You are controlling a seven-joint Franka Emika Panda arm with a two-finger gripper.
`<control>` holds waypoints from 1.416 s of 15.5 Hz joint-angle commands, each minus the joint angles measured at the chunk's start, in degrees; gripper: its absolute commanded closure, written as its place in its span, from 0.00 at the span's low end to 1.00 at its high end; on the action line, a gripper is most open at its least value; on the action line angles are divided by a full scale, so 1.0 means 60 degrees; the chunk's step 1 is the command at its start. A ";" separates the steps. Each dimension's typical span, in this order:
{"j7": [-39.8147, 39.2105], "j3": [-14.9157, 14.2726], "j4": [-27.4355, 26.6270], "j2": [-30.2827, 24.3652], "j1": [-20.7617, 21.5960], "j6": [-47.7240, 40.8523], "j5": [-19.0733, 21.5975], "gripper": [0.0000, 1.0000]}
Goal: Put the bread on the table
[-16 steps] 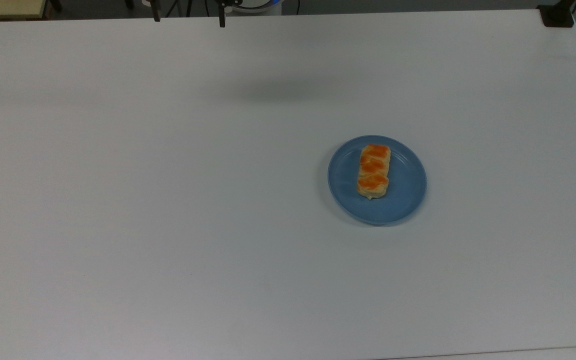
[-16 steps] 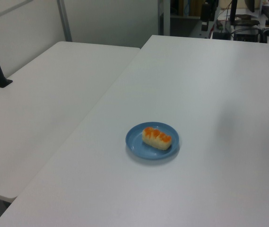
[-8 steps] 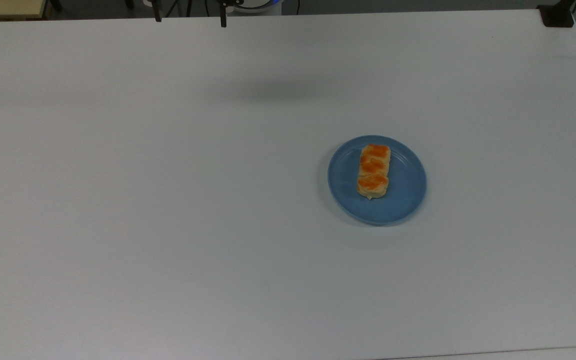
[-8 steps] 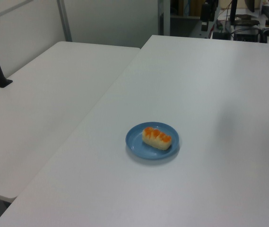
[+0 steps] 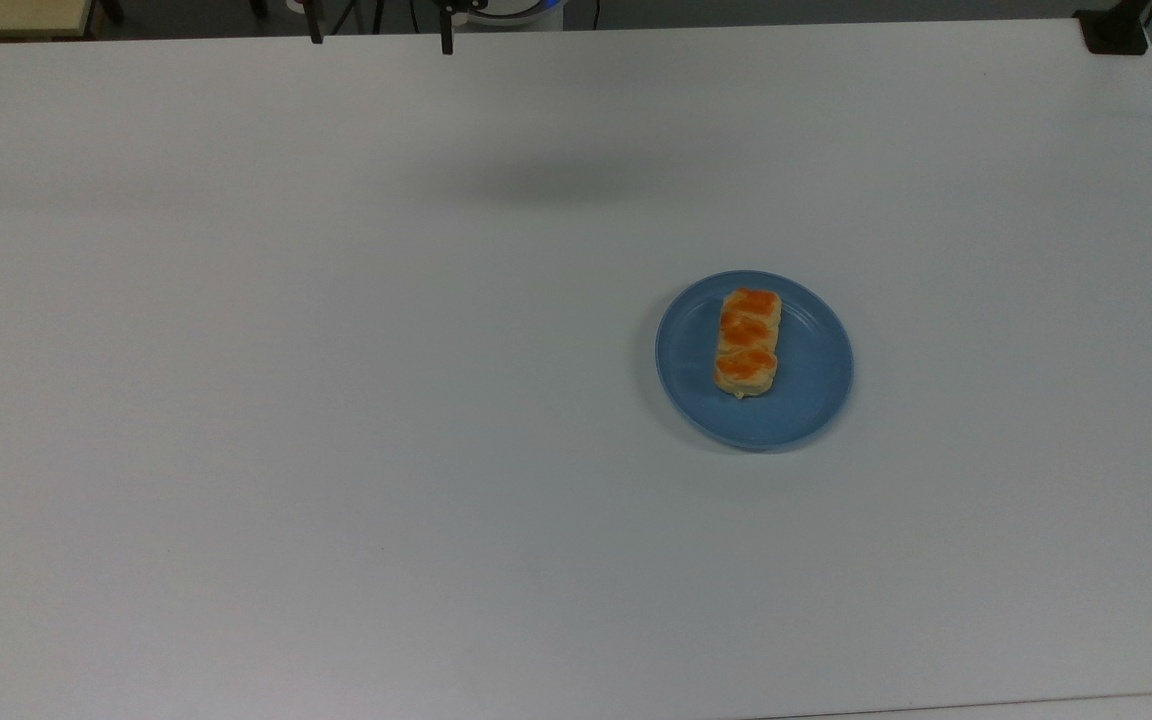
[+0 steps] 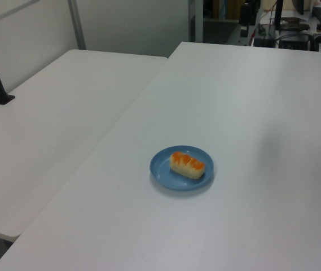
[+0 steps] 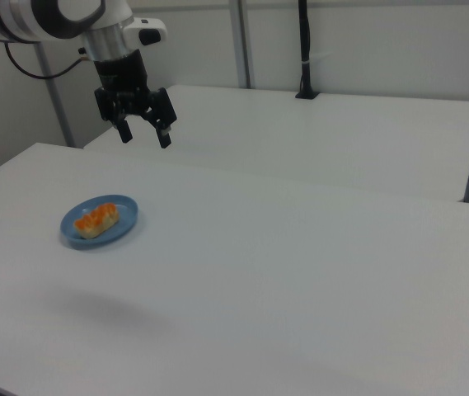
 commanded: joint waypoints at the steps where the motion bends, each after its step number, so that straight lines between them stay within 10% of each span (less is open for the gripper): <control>1: -0.0051 -0.0069 -0.0288 -0.0284 0.0111 0.0039 0.0171 0.00; 17: -0.1192 0.0048 -0.0376 0.0097 0.0155 0.0112 0.0156 0.00; 22: 0.0703 0.0282 -0.0390 0.0887 0.1251 0.0754 0.0156 0.00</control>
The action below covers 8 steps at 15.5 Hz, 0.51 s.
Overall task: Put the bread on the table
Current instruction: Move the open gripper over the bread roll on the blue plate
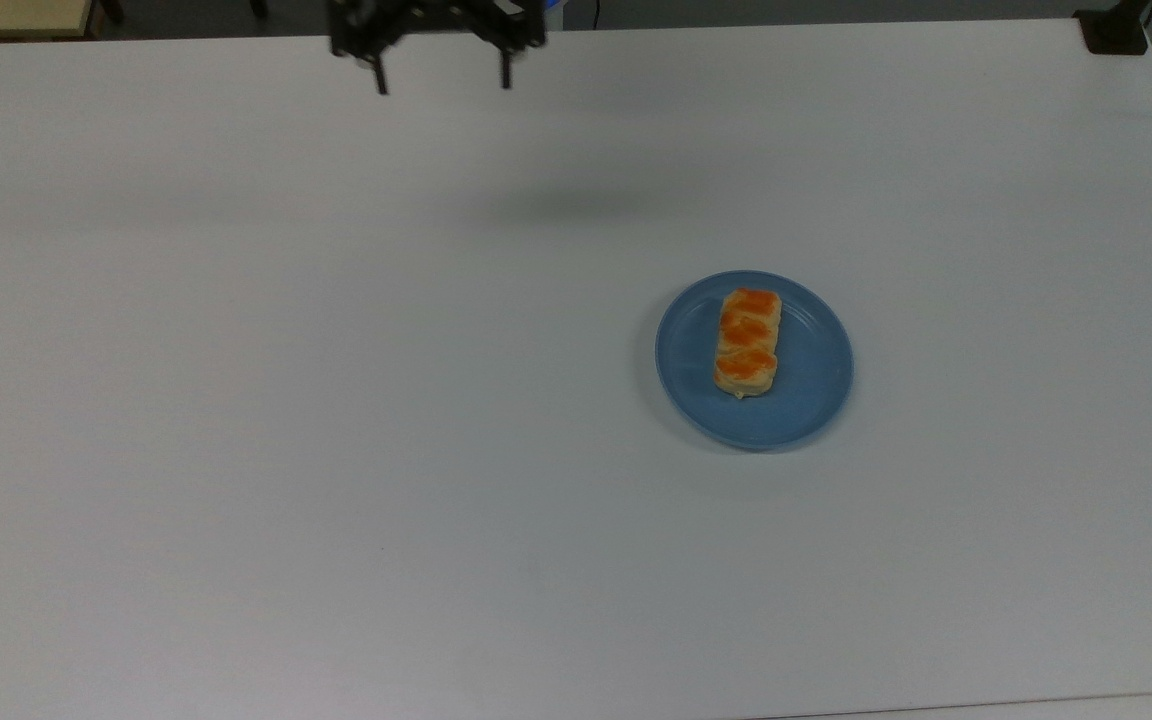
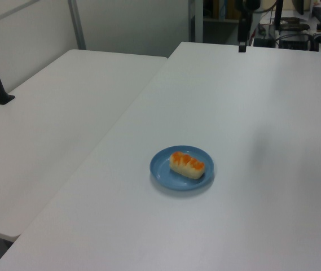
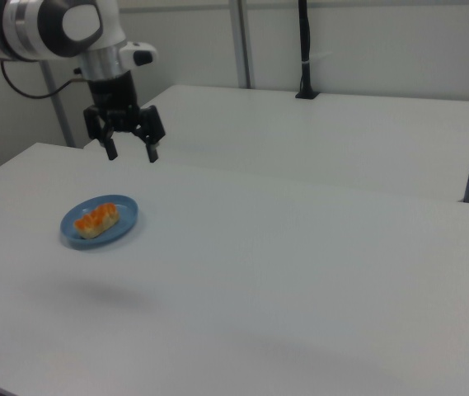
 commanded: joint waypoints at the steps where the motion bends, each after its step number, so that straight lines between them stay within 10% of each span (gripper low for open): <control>1: 0.1849 0.0078 -0.0168 0.0615 0.0967 0.0970 0.0166 0.00; 8: 0.3785 0.0093 -0.0125 0.2359 0.2155 0.3108 0.0634 0.00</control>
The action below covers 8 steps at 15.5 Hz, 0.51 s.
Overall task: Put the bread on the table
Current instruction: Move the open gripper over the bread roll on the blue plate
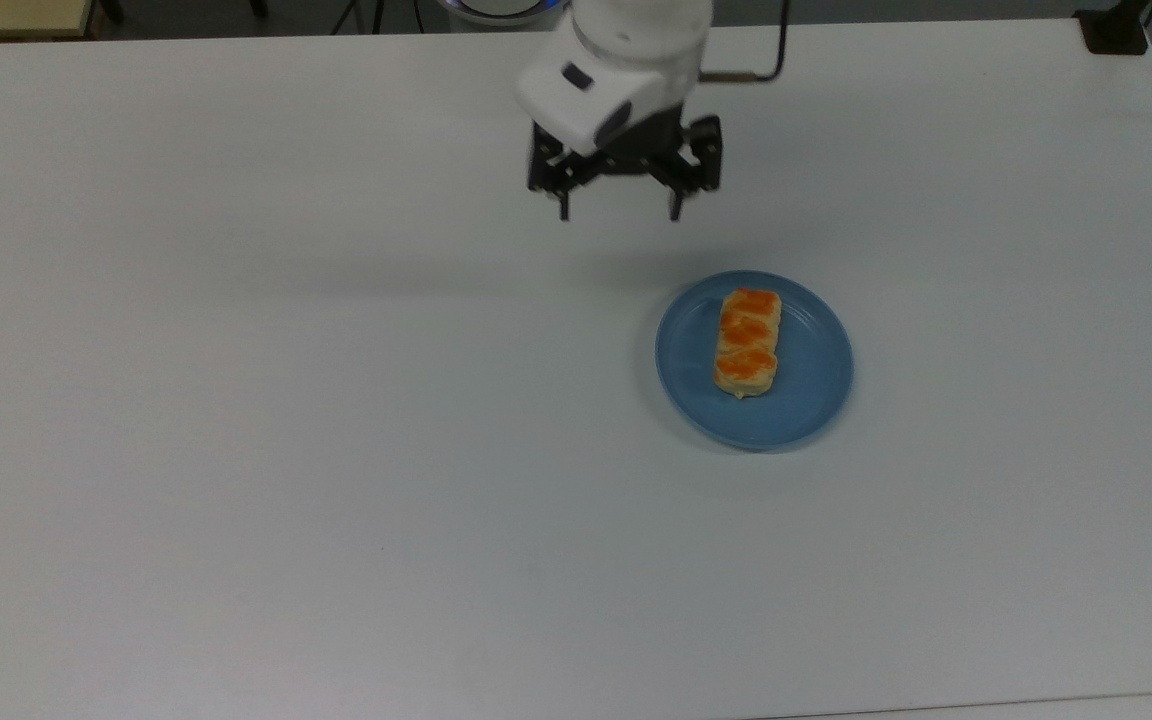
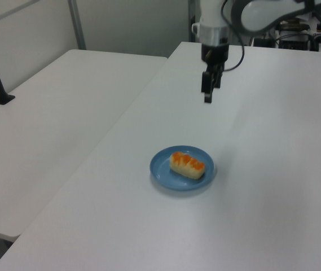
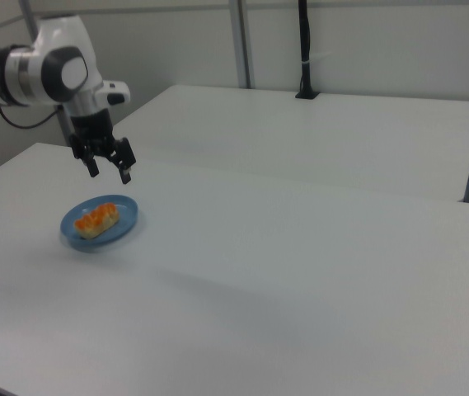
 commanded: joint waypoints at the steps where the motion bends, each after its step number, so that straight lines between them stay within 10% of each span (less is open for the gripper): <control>1: 0.1046 -0.0064 0.0005 0.0774 0.0539 0.1190 0.0369 0.00; 8: 0.3582 -0.0064 0.0034 0.2035 0.1332 0.3420 0.0237 0.00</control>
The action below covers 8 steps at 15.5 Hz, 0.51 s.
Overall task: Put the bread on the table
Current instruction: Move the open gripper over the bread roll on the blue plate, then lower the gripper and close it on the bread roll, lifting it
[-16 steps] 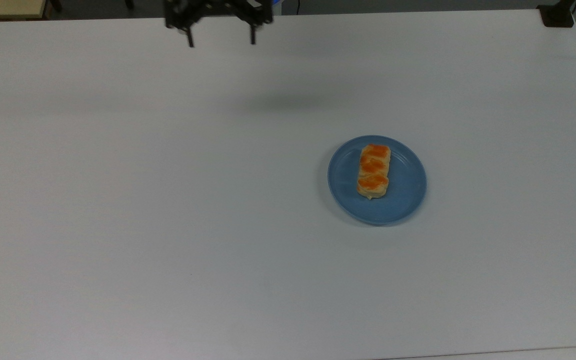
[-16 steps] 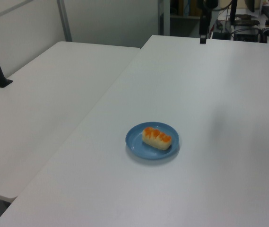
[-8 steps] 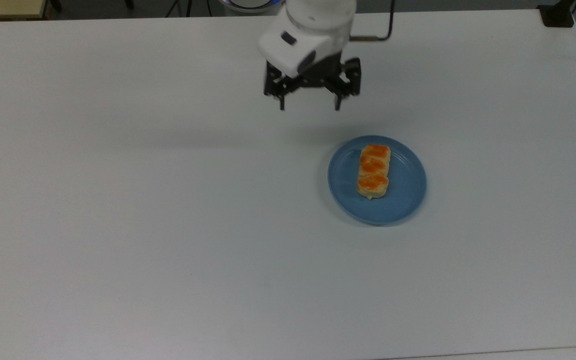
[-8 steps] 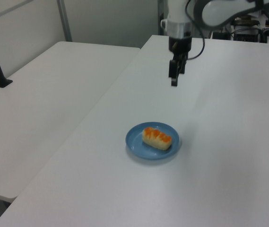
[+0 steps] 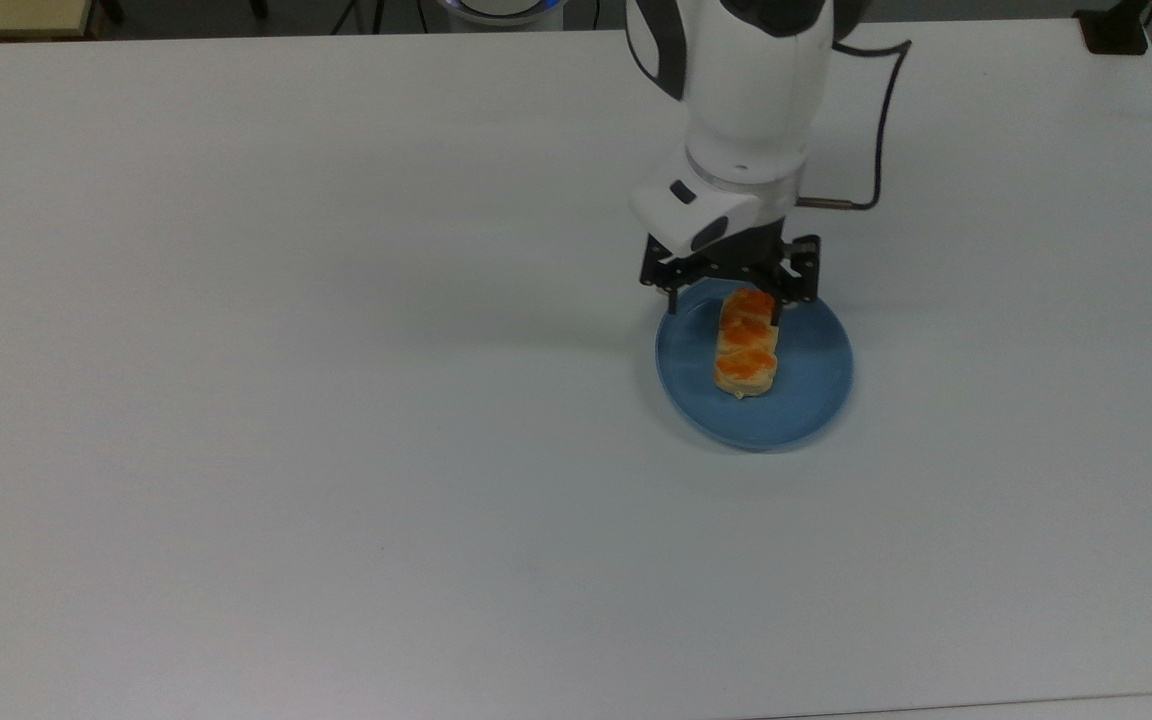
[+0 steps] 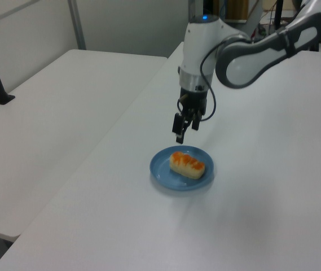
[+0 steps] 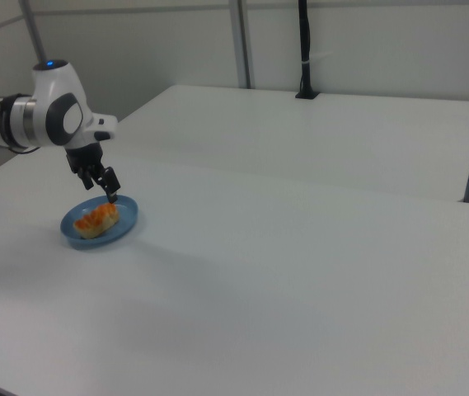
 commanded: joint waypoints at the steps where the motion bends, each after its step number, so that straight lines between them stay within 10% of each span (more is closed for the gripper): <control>1: 0.0867 -0.0079 0.0042 0.0468 0.0300 0.0593 0.0040 0.01; 8: 0.0926 0.0082 0.0159 0.1010 0.0651 0.0622 -0.0311 0.08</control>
